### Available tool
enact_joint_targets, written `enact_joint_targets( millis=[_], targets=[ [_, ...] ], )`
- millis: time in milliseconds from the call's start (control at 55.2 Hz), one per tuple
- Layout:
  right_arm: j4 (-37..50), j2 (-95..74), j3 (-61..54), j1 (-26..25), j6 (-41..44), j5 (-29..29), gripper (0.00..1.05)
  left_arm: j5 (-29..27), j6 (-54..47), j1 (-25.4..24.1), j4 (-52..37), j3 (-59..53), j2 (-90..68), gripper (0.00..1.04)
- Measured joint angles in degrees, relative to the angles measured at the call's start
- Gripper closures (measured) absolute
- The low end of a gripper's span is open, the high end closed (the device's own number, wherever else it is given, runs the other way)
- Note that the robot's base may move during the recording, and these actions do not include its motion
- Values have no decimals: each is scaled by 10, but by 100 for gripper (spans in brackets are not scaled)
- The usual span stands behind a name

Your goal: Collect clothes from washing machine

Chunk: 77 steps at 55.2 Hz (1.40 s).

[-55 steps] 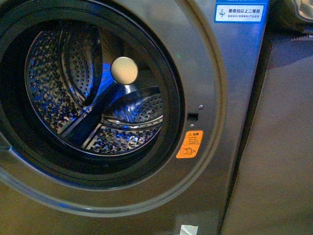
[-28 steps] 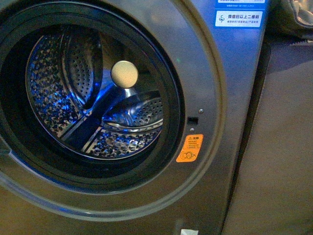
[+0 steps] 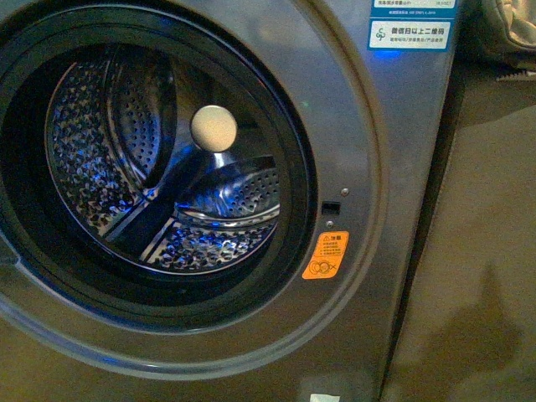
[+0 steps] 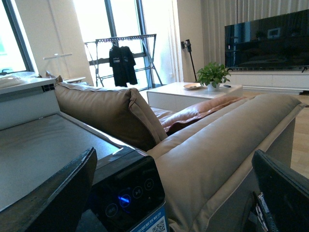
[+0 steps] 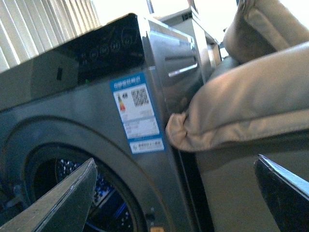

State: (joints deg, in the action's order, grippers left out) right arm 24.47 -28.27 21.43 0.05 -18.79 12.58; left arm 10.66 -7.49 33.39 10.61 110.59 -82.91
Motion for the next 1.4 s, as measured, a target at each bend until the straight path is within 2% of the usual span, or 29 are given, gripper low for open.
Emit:
enact_joint_targets(
  millis=[18, 73, 127, 163, 236, 308, 490, 544, 580, 598, 653, 707, 780, 888, 925, 997, 1124, 1251, 1305, 1323, 1396],
  targets=[
    [-2, 4, -8, 14, 5, -6, 7, 0, 0, 0, 0, 0, 0, 7],
    [-95, 15, 3, 53, 60, -106, 16, 0, 0, 0, 0, 0, 0, 7],
    [-167, 26, 6, 61, 106, -165, 25, 0, 0, 0, 0, 0, 0, 7],
    [-192, 34, -2, 61, 123, -179, 30, 0, 0, 0, 0, 0, 0, 7],
    [-202, 50, -26, 29, 154, -138, 42, 0, 0, 0, 0, 0, 1, 7],
    [-198, 67, -48, 7, 169, -130, 55, 0, 0, 0, 0, 0, 1, 7],
    [-185, 99, -91, 2, 181, -127, 83, 0, 0, 0, 0, 0, 1, 7],
    [-182, 111, -109, 1, 184, -127, 97, 0, 0, 0, 0, 0, 1, 7],
    [-182, 116, -115, 1, 184, -127, 102, 0, 0, 0, 0, 0, 1, 7],
    [-181, 119, -119, 1, 186, -127, 103, -16, 6, 2, 5, 3, 0, 7],
    [-181, 129, -129, 1, 186, -127, 102, -103, 36, 3, 50, 34, -7, 7],
    [-180, 136, -136, 1, 186, -127, 102, -150, 47, -5, 72, 57, -11, 7],
    [-180, 145, -145, 1, 186, -127, 102, -163, 57, -24, 86, 78, -11, 7],
    [-180, 159, -158, 1, 186, -127, 102, -169, 64, -80, 102, 87, 9, 7],
    [-180, 164, -162, 1, 186, -127, 102, -172, 66, -106, 106, 83, 21, 7],
    [-242, 220, -169, 1, 186, -126, 102, -171, 85, -177, 114, 55, 56, 7],
    [-248, 251, -179, 1, 186, -125, 102, -178, 119, -281, 126, -33, 119, 7],
    [-248, 258, -187, 1, 186, -125, 102, -180, 145, -306, 104, -132, 161, 7],
    [-246, 276, -204, 1, 186, -124, 102, -120, 119, -324, 144, -167, 183, 19],
    [-246, 279, -208, 1, 186, -125, 102, -116, 111, -326, 142, -192, 197, 22],
    [-246, 279, -211, 1, 186, -126, 102, -107, 92, -330, 75, -337, 279, 40]
  ],
)
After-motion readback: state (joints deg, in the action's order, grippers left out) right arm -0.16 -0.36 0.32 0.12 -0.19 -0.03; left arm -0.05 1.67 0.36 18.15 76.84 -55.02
